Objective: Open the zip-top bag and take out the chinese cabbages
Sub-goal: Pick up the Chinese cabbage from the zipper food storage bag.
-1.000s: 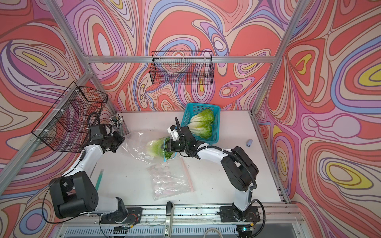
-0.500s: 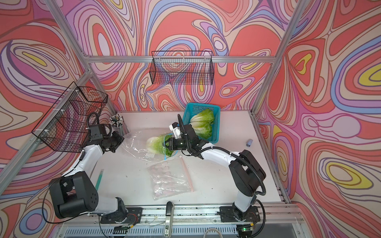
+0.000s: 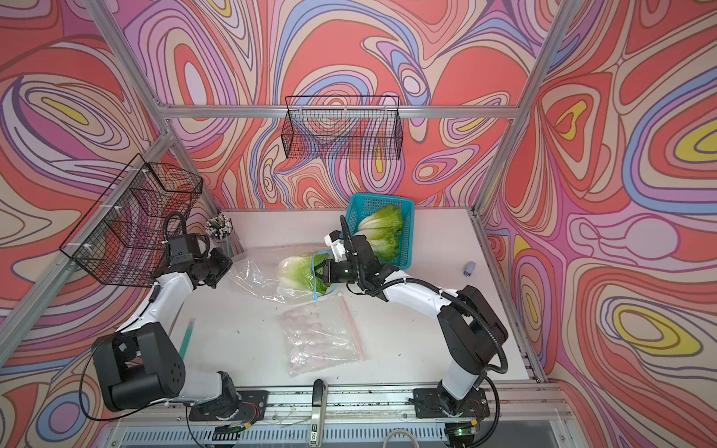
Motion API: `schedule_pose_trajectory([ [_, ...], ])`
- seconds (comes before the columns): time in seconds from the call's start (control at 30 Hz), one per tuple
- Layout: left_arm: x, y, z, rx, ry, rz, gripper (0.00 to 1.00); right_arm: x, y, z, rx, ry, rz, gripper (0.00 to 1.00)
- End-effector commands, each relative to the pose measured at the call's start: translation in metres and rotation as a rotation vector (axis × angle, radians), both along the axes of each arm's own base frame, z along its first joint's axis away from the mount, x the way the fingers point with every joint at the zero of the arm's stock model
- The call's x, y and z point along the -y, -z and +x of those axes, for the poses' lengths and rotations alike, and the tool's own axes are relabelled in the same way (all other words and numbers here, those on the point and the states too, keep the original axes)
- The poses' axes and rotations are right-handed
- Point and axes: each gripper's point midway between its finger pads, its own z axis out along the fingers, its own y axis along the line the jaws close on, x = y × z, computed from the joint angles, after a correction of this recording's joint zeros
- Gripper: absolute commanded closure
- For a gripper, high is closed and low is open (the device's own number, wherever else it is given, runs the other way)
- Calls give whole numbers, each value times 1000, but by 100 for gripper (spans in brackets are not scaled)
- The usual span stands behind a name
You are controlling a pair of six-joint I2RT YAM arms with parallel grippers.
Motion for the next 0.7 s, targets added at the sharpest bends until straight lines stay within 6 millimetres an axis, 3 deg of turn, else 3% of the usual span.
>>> schedule_pose_trajectory([
  [0.0,-13,-14,0,12,-29,54,100,10,-18,3,57,31,17,100],
  [0.67,-23,-13,-5,-20,-54,100,100,33,-32,3,105,90,-2,100],
])
